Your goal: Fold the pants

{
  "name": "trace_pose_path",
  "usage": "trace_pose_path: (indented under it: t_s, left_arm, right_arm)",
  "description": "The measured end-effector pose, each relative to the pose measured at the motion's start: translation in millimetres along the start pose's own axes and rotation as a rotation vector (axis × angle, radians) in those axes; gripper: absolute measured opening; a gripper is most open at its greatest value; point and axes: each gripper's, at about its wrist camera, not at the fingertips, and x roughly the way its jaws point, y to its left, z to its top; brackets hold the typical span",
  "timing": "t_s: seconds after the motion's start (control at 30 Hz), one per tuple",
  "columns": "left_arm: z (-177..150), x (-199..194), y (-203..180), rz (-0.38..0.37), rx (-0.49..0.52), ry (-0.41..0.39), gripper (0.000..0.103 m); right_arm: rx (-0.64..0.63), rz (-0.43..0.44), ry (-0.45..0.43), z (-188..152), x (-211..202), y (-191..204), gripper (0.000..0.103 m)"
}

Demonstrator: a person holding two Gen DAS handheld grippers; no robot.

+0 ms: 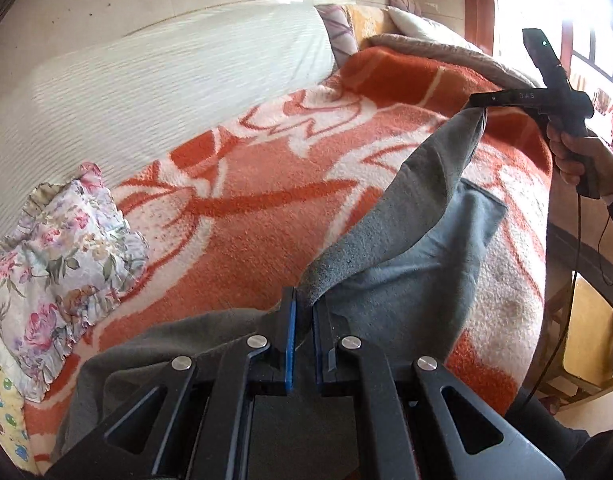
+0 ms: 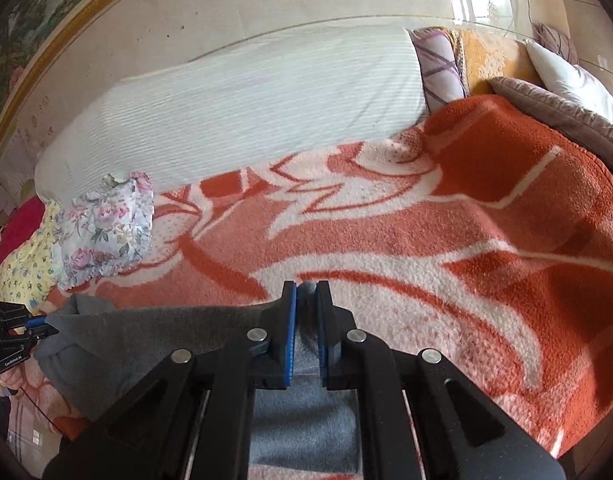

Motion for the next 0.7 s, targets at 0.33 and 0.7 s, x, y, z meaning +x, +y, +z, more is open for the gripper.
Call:
trace_pose_path:
  t_s: [0.33, 0.7]
  left_arm:
    - [-69.8, 57.8, -43.8, -0.100, 0.014, 0.205, 0.006]
    - [-80.0, 43.5, -21.3, -0.170, -0.124, 0.203, 0.050]
  right_arm:
    - [0.174, -0.044, 0.223, -110.1, 32.6, -56.7, 0.010]
    - [0.206, -0.066, 0.222, -99.7, 15.8, -38.2, 0.060]
